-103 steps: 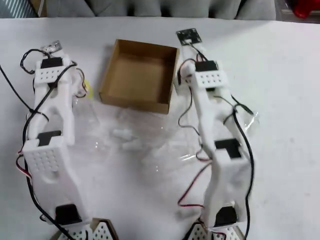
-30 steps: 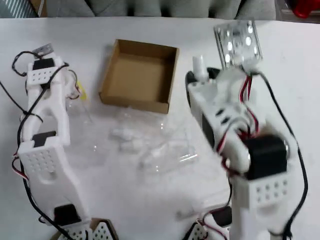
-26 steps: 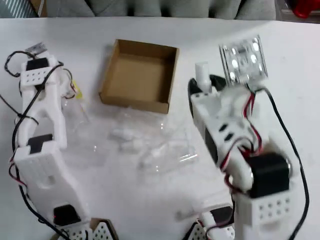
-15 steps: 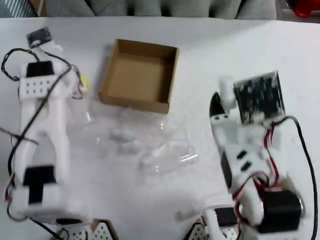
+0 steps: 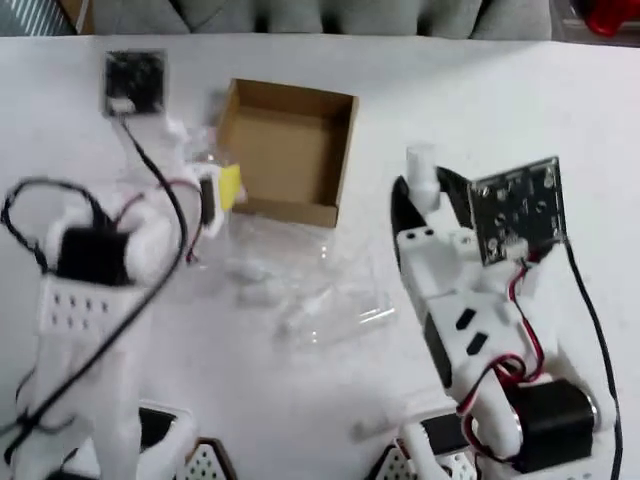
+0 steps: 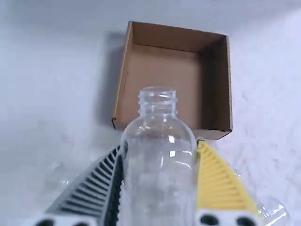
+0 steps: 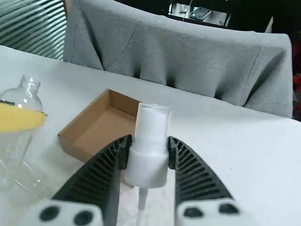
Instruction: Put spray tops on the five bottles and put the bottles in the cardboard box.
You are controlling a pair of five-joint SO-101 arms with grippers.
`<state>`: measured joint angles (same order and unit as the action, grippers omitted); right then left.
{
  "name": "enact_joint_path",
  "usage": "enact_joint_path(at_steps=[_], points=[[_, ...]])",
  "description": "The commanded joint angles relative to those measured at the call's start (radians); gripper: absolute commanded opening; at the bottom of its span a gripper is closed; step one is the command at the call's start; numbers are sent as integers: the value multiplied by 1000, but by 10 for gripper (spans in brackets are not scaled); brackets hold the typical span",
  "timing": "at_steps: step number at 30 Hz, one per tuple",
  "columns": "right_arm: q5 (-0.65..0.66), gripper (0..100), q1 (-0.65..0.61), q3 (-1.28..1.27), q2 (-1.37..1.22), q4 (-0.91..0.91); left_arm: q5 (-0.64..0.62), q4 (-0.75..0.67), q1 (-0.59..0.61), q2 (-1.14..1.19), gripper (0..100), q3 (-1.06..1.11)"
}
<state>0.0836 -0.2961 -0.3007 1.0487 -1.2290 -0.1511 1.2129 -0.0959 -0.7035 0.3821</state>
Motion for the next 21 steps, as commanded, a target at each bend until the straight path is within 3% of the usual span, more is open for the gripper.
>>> enact_joint_path(at_steps=[1,5,11,16,21], points=[[-118,16,-39,5,1,25,14,-189,-24,-206,20,184],[-158,16,-74,5,1,51,31,-394,-28,-378,24,407],[-150,19,-143,11,-4,88,187,-603,-122,-578,23,690],[-29,16,-217,-14,-24,312,176,-692,-174,-727,23,813],[-44,15,-245,-18,-36,595,141,-697,-185,-828,23,868]])
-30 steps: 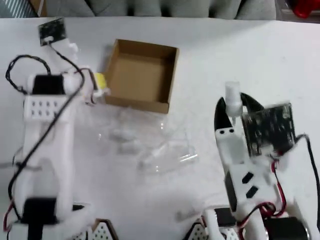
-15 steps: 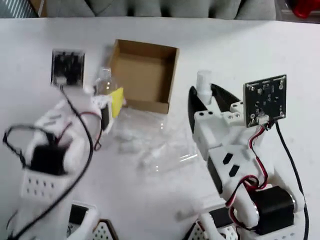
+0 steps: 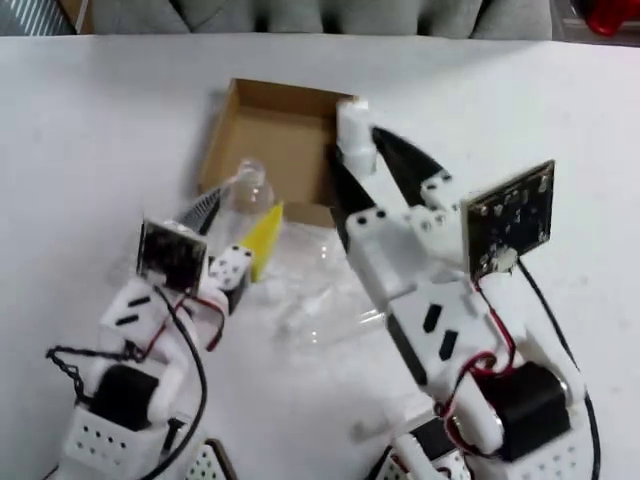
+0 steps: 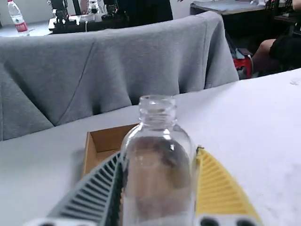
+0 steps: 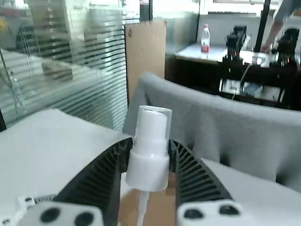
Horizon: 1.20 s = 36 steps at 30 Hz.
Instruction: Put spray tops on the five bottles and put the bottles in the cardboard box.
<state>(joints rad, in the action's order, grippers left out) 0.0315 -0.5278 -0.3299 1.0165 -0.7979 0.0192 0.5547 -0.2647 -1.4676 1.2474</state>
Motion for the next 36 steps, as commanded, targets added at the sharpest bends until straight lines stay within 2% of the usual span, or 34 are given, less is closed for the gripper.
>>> enact_joint_path(at_steps=[1,6,11,18,23,28,36], points=[[8,15,-13,11,-4,222,-34,-38,-16,-76,23,12],[-2,15,-10,-46,12,429,-35,-40,-16,-130,23,17],[-172,15,-8,-241,125,559,-103,-34,-7,-206,23,31],[-189,15,-8,-465,197,820,-110,-35,-18,-285,22,95],[-190,15,-15,-563,249,940,-103,-40,-128,-292,22,155],[-190,15,-15,-594,278,998,-103,-41,-232,-292,22,190],[-190,15,-15,-529,269,1000,-101,-41,-243,-288,22,201]])
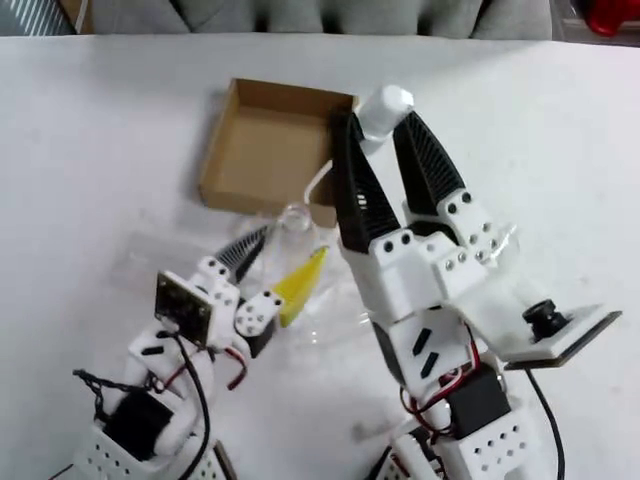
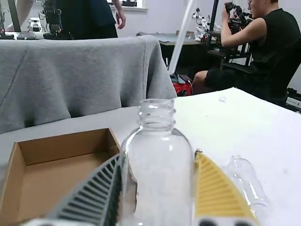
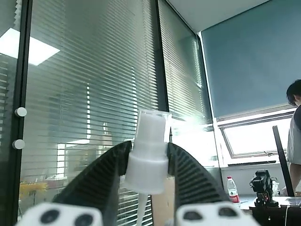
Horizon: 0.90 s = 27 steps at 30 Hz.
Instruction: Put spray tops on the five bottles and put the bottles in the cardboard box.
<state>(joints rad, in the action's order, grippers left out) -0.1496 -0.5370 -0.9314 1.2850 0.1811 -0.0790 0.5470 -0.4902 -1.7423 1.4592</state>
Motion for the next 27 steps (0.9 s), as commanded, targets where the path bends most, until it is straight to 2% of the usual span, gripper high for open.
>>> enact_joint_path(at_steps=[1,8,17,21,27], points=[[-11,15,-5,89,1,21,-3,-34,-18,-13,22,-11],[-58,15,-44,175,-45,16,-8,-34,-19,-13,22,-9],[-58,15,-108,252,-222,13,-11,-71,-107,-18,21,38],[-57,15,-99,252,-272,10,-11,-129,-94,-18,22,81],[-55,15,-58,264,-291,-73,-5,-238,21,-18,24,130]])
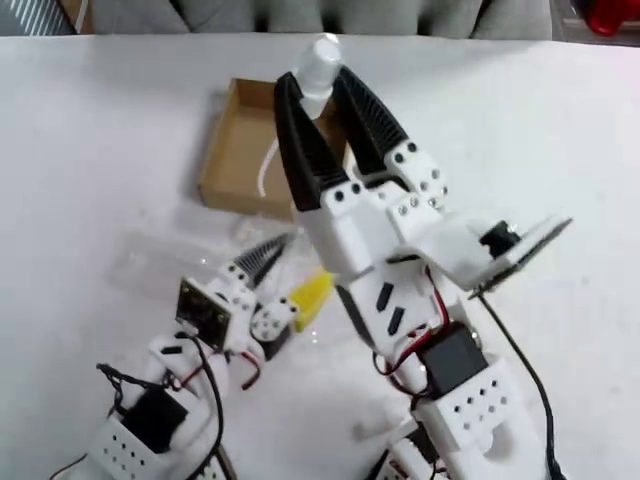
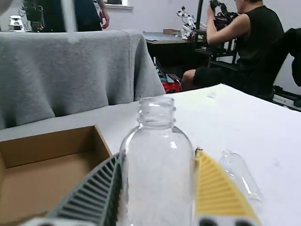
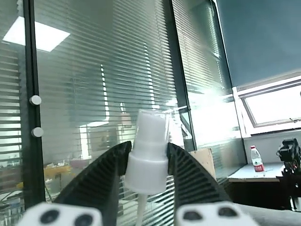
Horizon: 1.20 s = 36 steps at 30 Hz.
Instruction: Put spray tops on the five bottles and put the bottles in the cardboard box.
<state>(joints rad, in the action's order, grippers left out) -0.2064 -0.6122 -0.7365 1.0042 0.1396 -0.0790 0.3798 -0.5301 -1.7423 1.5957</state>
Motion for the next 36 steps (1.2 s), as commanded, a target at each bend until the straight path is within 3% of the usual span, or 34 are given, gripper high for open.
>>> enact_joint_path(at_steps=[1,10,24,36], points=[[2,15,31,69,-13,-33,-5,-83,73,-18,24,0],[0,15,94,138,-111,-31,-3,-92,125,-13,22,0],[-6,15,88,140,-50,-180,-3,-86,125,-13,22,0],[-6,15,90,38,-44,-176,-3,-89,125,-13,22,-3]])
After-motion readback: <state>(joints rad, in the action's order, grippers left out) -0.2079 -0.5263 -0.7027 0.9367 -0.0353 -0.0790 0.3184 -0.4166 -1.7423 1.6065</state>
